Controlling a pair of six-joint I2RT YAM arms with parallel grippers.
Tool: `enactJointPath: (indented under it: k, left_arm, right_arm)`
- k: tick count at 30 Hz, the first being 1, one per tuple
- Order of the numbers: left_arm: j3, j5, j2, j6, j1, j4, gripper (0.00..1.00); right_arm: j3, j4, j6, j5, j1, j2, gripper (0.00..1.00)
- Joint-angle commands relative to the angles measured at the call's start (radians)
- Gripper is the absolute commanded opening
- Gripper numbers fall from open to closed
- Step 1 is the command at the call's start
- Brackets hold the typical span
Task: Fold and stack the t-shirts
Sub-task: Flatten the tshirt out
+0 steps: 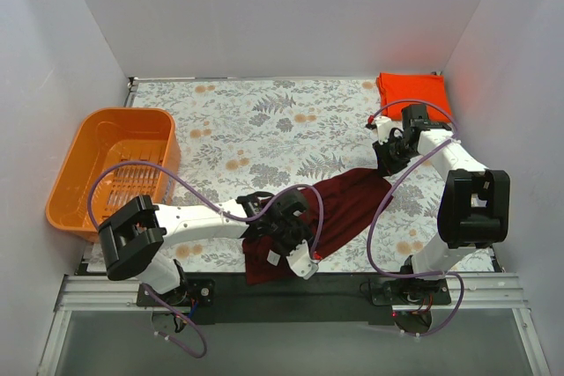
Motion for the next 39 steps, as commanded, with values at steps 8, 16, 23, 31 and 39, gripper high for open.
enactJointPath:
  k: [8,16,23,31,39]
  left_arm:
    - [0.059,0.012,-0.032,0.042,-0.028,0.004,0.39]
    - [0.070,-0.022,0.040,0.042,-0.028,-0.010,0.38]
    - [0.062,-0.053,0.088,0.036,-0.025,-0.015,0.34]
    - [0.194,-0.056,0.071,-0.167,0.002,0.008,0.07]
    - [0.343,0.084,-0.124,-0.479,0.362,-0.121,0.00]
  right_arm:
    - [0.021,-0.013,0.002,-0.036,-0.002,0.004,0.01]
    - [0.009,-0.013,-0.001,-0.028,-0.002,-0.005,0.01]
    - [0.007,-0.015,-0.003,-0.027,-0.002,-0.002,0.01]
    - [0.012,-0.013,-0.010,-0.022,-0.002,0.007,0.01]
    - [0.110,-0.019,0.011,-0.061,0.013,0.070,0.01]
